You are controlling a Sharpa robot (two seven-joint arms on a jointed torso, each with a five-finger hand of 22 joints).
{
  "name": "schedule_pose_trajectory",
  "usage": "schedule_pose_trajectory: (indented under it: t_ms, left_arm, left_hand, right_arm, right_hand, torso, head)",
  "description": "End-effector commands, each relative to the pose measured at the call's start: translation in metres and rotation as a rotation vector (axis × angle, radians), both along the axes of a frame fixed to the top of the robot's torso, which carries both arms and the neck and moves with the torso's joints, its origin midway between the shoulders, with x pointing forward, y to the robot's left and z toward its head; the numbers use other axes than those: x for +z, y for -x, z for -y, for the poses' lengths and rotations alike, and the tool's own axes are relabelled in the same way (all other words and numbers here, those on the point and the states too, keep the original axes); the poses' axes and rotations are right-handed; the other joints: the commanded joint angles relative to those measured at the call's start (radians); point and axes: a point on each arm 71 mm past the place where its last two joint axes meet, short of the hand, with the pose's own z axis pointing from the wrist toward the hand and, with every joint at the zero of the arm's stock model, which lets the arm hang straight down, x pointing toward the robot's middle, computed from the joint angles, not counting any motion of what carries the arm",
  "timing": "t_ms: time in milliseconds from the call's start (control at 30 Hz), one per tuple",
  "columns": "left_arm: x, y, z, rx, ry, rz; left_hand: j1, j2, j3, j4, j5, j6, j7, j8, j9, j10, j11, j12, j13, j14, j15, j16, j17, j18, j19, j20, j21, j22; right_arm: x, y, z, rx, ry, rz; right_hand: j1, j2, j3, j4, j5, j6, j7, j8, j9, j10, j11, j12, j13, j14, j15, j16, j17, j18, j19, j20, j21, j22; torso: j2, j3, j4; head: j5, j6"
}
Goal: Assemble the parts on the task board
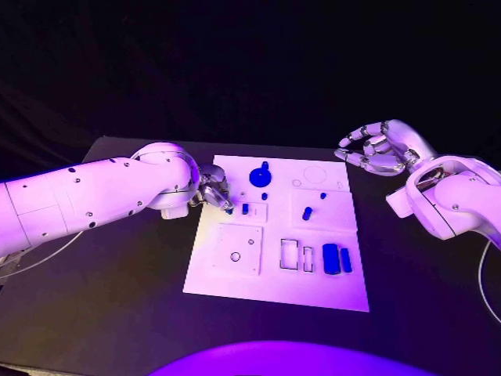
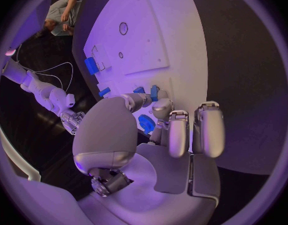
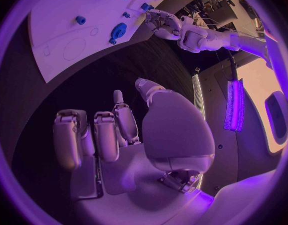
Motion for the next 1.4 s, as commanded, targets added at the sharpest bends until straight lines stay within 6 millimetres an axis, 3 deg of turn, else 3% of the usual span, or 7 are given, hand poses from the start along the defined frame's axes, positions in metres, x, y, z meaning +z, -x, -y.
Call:
schedule_pose_trajectory:
  t_ms: [33,767,1400]
  left_arm:
    - [0.0017,0.0004,0.0016,0.009,0.024,0.040]
    - [-0.0001,0.0074,-0.0006,-0.006,0.031,0.177]
    - [-0.0059,0.0100,0.0018,-0.039,-0.003,0.139]
  left_hand:
    - [-0.013,0.001,0.181,-0.173,0.005,0.006,-0.008,0.005,0.002,0.009,-0.002,0.006,0.002,0.093,-0.008,-0.004,0.227,-0.006,0.004,-0.005,0.006,0.006]
    - [-0.017,-0.006,0.195,-0.180,0.005,0.011,-0.010,0.009,0.003,0.017,-0.005,0.011,0.010,0.094,-0.010,-0.001,0.231,-0.006,0.007,-0.007,0.008,0.011]
    - [-0.019,-0.007,0.198,-0.180,0.004,0.012,-0.011,0.010,0.003,0.018,-0.005,0.011,0.009,0.095,-0.010,-0.001,0.231,-0.007,0.007,-0.008,0.009,0.011]
  right_arm:
    - [-0.0007,0.0005,-0.0012,0.015,0.003,-0.002]
    - [-0.0024,0.0005,-0.0011,0.015,0.002,-0.006]
    - [-0.0034,0.0007,-0.0007,0.016,0.003,-0.010]
  right_hand:
    - [-0.007,0.007,0.001,0.008,0.003,-0.007,0.000,0.003,0.001,-0.004,-0.002,-0.002,0.016,0.068,-0.008,-0.006,0.091,0.012,0.043,-0.005,-0.006,0.201]
    - [-0.009,0.009,-0.001,0.011,0.004,-0.007,0.000,0.005,0.001,-0.003,-0.002,-0.001,0.016,0.068,-0.008,-0.006,0.091,0.012,0.042,-0.005,-0.006,0.201]
    - [-0.009,0.009,-0.001,0.011,0.004,-0.007,0.000,0.005,0.001,-0.003,-0.002,-0.001,0.016,0.068,-0.008,-0.006,0.091,0.012,0.042,-0.005,-0.006,0.201]
  torso:
    - [0.000,-0.0004,0.0003]
    - [0.000,-0.0008,-0.0003]
    - [0.000,0.0001,-0.0005]
  head:
    - [0.000,0.000]
    - [0.002,-0.005]
    - [0.000,-0.010]
